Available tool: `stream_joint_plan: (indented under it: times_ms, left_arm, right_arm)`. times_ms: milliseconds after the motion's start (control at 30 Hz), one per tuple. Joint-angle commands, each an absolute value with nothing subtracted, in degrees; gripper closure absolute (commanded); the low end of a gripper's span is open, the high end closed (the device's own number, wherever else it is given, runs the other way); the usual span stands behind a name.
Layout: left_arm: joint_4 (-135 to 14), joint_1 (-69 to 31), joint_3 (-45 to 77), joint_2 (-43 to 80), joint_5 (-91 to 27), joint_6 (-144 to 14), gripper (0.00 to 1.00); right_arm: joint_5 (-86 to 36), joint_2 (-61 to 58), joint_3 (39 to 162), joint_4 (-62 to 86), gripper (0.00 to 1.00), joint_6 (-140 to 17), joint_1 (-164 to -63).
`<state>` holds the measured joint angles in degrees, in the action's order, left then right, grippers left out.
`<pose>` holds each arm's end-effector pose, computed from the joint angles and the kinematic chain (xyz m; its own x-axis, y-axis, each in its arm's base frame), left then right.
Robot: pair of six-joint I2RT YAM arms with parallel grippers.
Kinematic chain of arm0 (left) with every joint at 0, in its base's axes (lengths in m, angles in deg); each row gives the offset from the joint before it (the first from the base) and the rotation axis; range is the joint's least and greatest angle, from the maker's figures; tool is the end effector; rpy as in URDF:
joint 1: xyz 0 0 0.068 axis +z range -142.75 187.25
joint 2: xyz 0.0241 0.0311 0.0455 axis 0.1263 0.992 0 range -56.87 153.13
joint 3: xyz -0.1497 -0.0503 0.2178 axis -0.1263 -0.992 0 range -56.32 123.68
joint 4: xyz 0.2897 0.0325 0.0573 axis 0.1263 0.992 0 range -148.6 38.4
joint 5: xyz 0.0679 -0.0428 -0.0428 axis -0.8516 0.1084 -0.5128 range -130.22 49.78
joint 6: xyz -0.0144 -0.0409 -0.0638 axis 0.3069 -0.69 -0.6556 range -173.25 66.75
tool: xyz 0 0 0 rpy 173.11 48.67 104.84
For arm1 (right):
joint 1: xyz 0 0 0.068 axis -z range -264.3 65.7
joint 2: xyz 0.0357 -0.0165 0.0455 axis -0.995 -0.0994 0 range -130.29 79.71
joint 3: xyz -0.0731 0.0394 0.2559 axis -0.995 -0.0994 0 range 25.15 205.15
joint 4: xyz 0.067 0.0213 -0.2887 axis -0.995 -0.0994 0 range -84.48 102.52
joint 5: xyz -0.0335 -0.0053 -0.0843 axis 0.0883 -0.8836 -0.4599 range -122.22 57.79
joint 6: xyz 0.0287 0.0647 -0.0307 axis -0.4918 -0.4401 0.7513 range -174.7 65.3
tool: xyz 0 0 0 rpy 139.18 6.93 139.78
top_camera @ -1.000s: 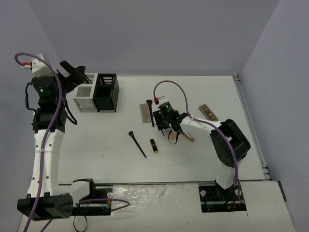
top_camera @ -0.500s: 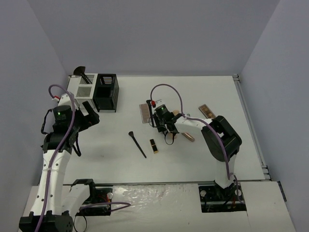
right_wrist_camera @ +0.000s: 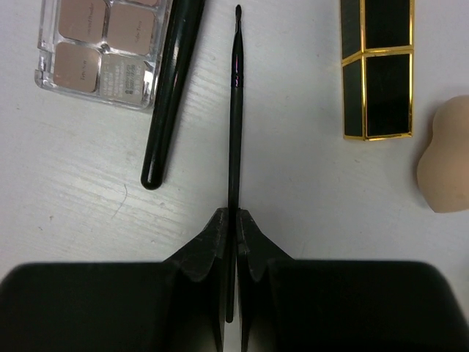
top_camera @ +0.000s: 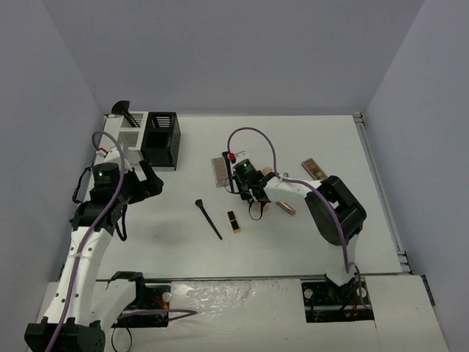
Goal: Organize the makeup
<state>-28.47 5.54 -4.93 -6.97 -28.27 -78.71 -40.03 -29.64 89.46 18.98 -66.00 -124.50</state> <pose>0.2543 -0.0212 0.3135 -0.5233 -0.4051 -0.7497 -0.0156 0.8842 -0.4669 0.3548 0.2882 0.1145 -0.5764 -0.2331 -0.7832 -0.4543 0.8881 0.0700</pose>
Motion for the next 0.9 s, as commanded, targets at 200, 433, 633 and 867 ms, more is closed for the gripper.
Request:
stream_joint_plan:
  times_ms: [200,433,633,867]
  left_arm:
    - [-37.22,-3.38,1.27,-4.04,-26.68,-83.3,0.03]
    - [-49.96,-9.65,0.98,-2.0,-26.3,-91.22,0.07]
    - [-56.5,-18.87,3.15,2.29,-32.33,-92.01,0.11]
    - [-59.92,-24.68,6.66,7.82,-36.64,-91.45,0.17]
  right_arm:
    - [-36.66,-11.53,87.69,23.62,1.0,-62.8,-126.11]
    - [-24.87,0.72,78.06,40.4,1.0,-65.15,-128.36]
    - [-21.89,4.57,73.06,50.51,1.0,-66.57,-131.29]
    - [-20.99,4.78,72.11,54.78,1.0,-67.44,-132.79]
